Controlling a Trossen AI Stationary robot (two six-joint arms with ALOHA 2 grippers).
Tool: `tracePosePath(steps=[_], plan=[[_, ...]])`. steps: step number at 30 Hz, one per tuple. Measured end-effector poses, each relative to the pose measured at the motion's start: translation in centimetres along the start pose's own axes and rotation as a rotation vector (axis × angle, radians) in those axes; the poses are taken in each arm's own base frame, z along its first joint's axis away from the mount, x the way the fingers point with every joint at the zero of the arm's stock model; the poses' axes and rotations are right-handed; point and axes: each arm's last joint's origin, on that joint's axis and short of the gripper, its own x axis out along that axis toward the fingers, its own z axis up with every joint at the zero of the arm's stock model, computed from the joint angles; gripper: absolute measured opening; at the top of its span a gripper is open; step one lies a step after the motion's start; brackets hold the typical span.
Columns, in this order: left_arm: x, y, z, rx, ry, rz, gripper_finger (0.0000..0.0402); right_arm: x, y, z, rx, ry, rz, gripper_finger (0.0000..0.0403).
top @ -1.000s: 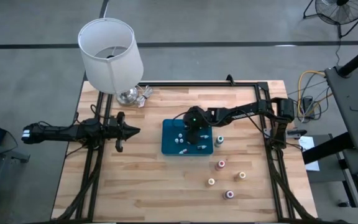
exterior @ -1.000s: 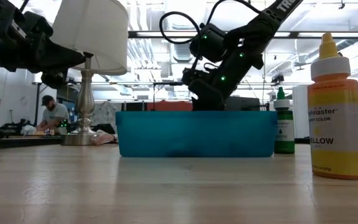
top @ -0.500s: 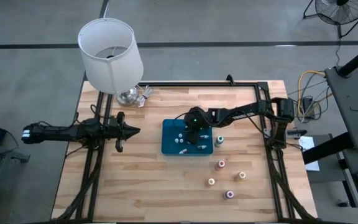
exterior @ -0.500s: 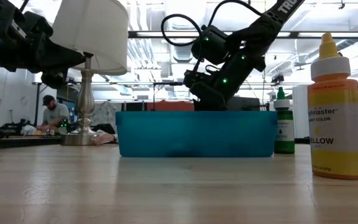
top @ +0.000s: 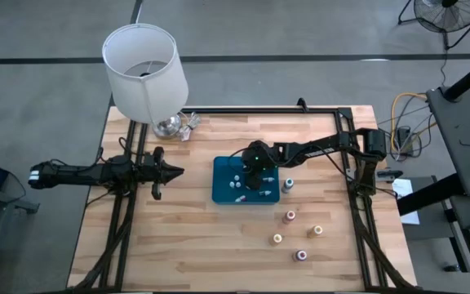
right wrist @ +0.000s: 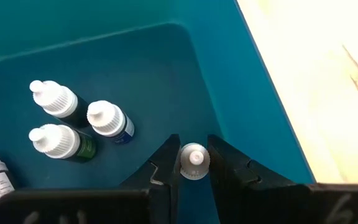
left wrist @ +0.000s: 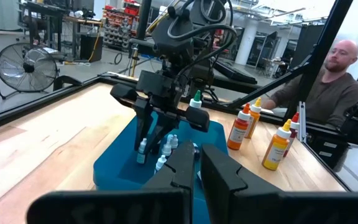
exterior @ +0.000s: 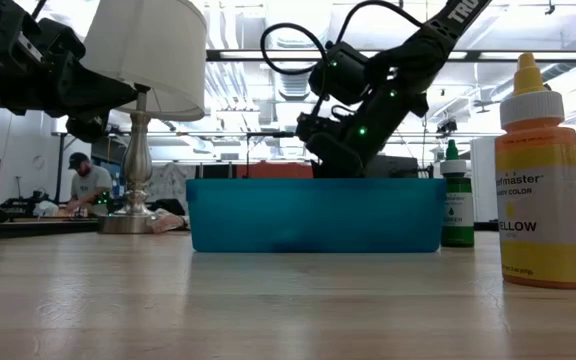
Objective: Pick & Place food coloring
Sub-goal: Put the small blue food coloring bottle into the blue bin, then put the large green food coloring bottle into the blue bin
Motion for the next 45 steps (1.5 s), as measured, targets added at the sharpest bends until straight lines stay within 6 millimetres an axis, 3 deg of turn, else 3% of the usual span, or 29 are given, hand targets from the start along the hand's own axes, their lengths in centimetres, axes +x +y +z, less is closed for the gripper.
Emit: tracePosePath(steps=[11,31,45], plan=[[0.0,0.0,0.0,0.0,-0.001,0.001,0.0002,0.1,0.0,-0.3,-0.001,0.008,-0.001,0.0062],[0.0,0.0,0.0,0.0,0.0,0.001,0.0002,0.0,0.0,-0.2,0.0,0.007,0.0,0.0117],[0.0,0.0,0.0,0.0,0.0,0.001,0.0002,-1.1,0.1,1.1,0.0,-0.046,0.006,0.012]])
